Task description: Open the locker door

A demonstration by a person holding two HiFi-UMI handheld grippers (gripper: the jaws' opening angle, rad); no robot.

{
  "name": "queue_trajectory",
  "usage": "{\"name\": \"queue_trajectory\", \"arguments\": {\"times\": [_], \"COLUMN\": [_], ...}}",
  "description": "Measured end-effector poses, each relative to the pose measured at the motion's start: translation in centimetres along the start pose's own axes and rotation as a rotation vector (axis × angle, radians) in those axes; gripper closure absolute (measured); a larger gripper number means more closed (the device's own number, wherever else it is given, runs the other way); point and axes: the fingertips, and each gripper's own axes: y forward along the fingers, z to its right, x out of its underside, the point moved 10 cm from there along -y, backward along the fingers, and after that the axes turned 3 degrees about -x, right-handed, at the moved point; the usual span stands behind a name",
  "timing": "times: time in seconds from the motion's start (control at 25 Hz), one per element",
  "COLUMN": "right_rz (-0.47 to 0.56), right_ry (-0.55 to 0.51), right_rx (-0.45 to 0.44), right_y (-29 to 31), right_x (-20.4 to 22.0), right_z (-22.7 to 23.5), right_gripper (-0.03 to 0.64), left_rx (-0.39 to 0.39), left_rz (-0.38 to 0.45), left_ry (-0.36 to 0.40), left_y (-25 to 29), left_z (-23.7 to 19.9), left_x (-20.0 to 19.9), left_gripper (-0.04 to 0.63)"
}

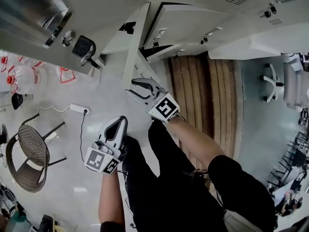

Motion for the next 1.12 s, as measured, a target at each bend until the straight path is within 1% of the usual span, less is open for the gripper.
{"name": "queue_trajectory", "arguments": {"times": [0.28, 0.6, 0.88, 1.12], "right_rz": [0.010, 0.000, -0.012, -0.014], "right_ry": [0.037, 0.051, 0.031, 0.034], "right_rx": [0.021, 0.033, 0.026, 0.033], "right_y": [-0.7, -2.5, -3.9, -5.3], "right_x": [0.3, 0.6, 0.7, 1.0], "right_z": [0.0, 0.3, 0.9, 1.4], "right_gripper": [0.485, 0.477, 0.476, 0.476], "left_rx": [0.006, 0.014, 0.006, -0.014], "left_rz": [-0.007, -0.016, -0.017, -0.018], "left_ry": [0.003, 0.009, 0.017, 0.022], "left_y": [0.7, 1.4, 2.2, 2.7], "left_z": [0.5, 1.0, 0.7, 0.5], "left_x": [0.0, -0.3, -0.4, -0.3], "left_gripper": [0.578, 0.577, 0.577, 0.577]}}
